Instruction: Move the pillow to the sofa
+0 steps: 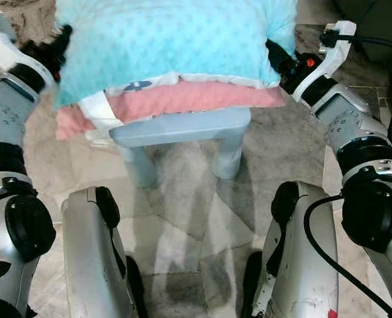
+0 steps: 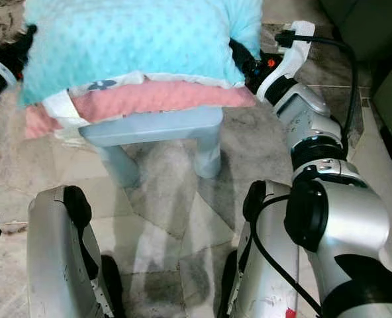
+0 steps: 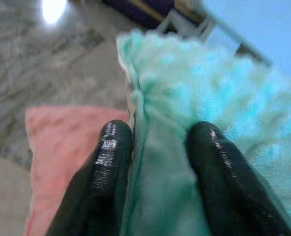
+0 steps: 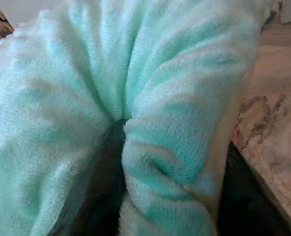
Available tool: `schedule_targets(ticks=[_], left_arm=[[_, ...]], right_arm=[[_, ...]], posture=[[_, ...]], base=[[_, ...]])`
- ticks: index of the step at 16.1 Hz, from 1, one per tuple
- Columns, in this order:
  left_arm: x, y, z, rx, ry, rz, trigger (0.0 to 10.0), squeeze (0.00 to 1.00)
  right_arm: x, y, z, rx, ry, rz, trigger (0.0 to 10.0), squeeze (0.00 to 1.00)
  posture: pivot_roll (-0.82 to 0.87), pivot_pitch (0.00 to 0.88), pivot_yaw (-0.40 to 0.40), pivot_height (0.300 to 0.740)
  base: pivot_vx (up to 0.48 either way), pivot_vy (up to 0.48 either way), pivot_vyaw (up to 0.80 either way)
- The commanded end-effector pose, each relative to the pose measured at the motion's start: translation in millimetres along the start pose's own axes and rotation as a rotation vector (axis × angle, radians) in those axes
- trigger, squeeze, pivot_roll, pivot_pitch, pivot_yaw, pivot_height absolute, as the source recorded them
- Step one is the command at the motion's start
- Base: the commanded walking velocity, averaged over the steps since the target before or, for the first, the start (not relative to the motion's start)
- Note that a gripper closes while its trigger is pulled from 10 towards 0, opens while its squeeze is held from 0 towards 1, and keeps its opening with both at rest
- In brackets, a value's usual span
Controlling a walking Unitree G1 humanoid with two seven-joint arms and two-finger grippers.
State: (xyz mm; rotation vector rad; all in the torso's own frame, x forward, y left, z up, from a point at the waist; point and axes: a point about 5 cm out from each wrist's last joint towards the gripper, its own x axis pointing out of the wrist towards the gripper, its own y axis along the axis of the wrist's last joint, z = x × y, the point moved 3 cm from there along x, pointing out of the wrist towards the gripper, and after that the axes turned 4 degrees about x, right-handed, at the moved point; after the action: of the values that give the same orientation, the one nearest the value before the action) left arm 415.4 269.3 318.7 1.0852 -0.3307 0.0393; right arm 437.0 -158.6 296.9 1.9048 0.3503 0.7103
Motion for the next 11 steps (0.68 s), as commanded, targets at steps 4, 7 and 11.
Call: schedule_targets(ticks=[4,7,11], left_arm=[[-2.0,9,4.1,-0.077,-0.052,0.042,0.0,0.00],[0.0,5,16.6,-0.225,-0.132,0.024,0.0,0.00],[-2.2,-6,30.1,-0.302,-0.251,-0.045,0.0,0.00]], right_arm=[[1.4,5,-3.0,-0.012,0.019,0.022,0.0,0.00],[2.6,2,-6.6,0.004,0.047,0.011,0.0,0.00],[4.9,-6,-14.0,0.019,0.105,-0.022,0.0,0.00]], posture=[[-0.04,0.329,-0.002,0.312],[-0.03,0.316,-0.001,0.312],[-0.05,0.268,-0.009,0.312]], base=[[0.000,0.000,0.00],[0.000,0.000,0.00],[0.000,0.000,0.00]])
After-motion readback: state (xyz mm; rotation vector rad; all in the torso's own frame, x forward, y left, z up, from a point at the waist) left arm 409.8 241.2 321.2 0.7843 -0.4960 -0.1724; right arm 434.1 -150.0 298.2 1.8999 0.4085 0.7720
